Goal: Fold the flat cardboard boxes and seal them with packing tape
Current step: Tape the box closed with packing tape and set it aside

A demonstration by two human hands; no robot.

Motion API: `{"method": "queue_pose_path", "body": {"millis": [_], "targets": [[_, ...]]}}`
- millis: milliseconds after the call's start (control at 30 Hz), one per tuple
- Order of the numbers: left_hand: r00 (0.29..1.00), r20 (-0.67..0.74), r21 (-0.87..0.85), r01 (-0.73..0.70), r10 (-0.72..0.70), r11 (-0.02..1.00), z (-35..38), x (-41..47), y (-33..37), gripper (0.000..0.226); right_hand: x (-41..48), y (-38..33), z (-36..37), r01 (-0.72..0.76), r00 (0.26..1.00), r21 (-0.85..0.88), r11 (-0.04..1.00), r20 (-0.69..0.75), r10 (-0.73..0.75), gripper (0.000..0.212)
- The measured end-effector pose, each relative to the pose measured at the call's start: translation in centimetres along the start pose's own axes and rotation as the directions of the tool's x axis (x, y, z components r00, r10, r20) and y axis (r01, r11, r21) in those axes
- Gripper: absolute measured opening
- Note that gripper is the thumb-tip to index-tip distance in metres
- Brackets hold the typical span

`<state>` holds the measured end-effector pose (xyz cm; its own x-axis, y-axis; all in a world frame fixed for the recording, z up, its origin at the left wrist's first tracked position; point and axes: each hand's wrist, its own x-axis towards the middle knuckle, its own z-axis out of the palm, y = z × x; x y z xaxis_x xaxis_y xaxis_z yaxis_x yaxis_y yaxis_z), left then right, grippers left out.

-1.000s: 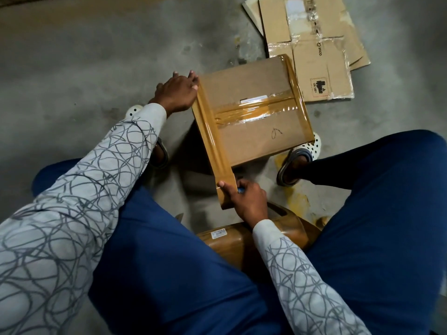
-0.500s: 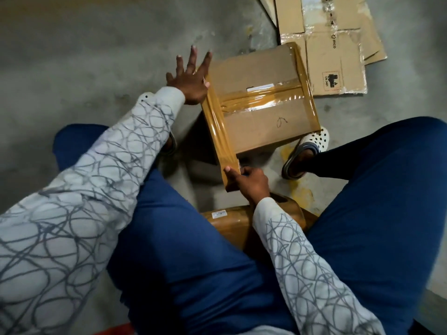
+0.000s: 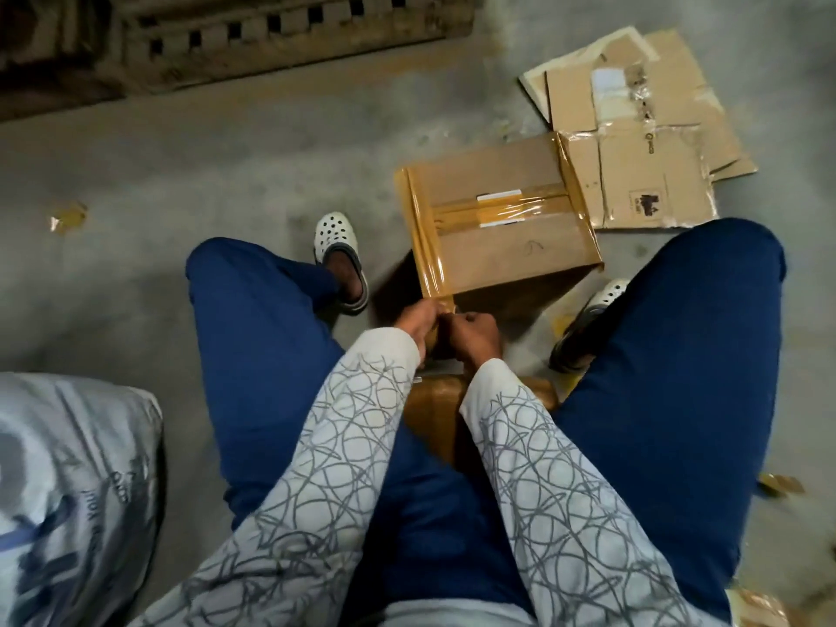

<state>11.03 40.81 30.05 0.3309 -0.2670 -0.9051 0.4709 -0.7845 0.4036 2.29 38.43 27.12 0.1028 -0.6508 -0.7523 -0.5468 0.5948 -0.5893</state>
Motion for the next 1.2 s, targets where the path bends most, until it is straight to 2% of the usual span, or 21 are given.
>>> {"method": "queue_pose_path", "body": {"millis": [67, 167, 233, 333, 467, 567, 700, 867, 1000, 1200], "targets": [[0.999, -0.013, -0.218, -0.035, 0.033, 0.975, 1.2, -0.1, -1.5, 0.014, -0.4, -0.3, -0.6, 0.013, 1.0, -0.024, 1.0, 0.017, -0.012, 0.031], [0.978, -0.178, -0.314, -0.16, 0.108, 0.936, 2.1, 1.0, -2.9, 0.031, -0.9, -0.2, -1.3, 0.039, 0.999, -0.039, 0.998, 0.034, -0.038, 0.029], [0.978, -0.162, -0.31, -0.179, 0.134, 0.934, 2.1, 0.5, -2.8, 0.033, -1.4, -0.1, -1.4, 0.077, 0.997, -0.067, 0.995, 0.029, -0.075, 0.03], [0.989, -0.061, -0.275, -0.144, 0.133, 0.951, 1.8, 0.9, -2.8, 0.027, -1.9, 0.2, -1.9, 0.133, 0.99, -0.114, 0.984, -0.027, -0.137, 0.032], [0.982, -0.148, -0.213, -0.147, 0.116, 0.966, 2.2, 5.2, -3.5, 0.047, -1.4, 0.3, -4.1, 0.116, 0.985, -0.128, 0.985, -0.109, -0.131, 0.035], [0.985, -0.14, -0.207, -0.13, 0.102, 0.97, 2.5, 2.7, -2.9, 0.059, -0.6, 0.6, -5.2, 0.086, 0.984, -0.069, 0.994, -0.149, -0.096, 0.035], [0.978, -0.126, -0.239, -0.191, 0.164, 0.952, 3.0, 2.4, -2.3, 0.041, -0.7, 0.6, -4.7, 0.124, 0.977, -0.041, 0.991, -0.169, -0.129, 0.034], [0.963, -0.174, -0.2, -0.238, 0.205, 0.951, 3.5, 1.7, -2.2, 0.025, -0.8, 0.6, -4.1, 0.188, 0.973, -0.207, 0.96, -0.098, -0.211, 0.036], [0.952, -0.179, -0.197, -0.282, 0.248, 0.939, 3.2, 1.2, -2.0, 0.033, -0.5, 1.0, -4.1, 0.195, 0.971, -0.201, 0.96, -0.102, -0.218, 0.034], [0.904, -0.351, -0.214, -0.333, 0.246, 0.918, 1.7, 1.6, 0.1, 0.038, -0.5, 1.4, -4.3, 0.216, 0.963, -0.202, 0.955, -0.12, -0.243, 0.032]]}}
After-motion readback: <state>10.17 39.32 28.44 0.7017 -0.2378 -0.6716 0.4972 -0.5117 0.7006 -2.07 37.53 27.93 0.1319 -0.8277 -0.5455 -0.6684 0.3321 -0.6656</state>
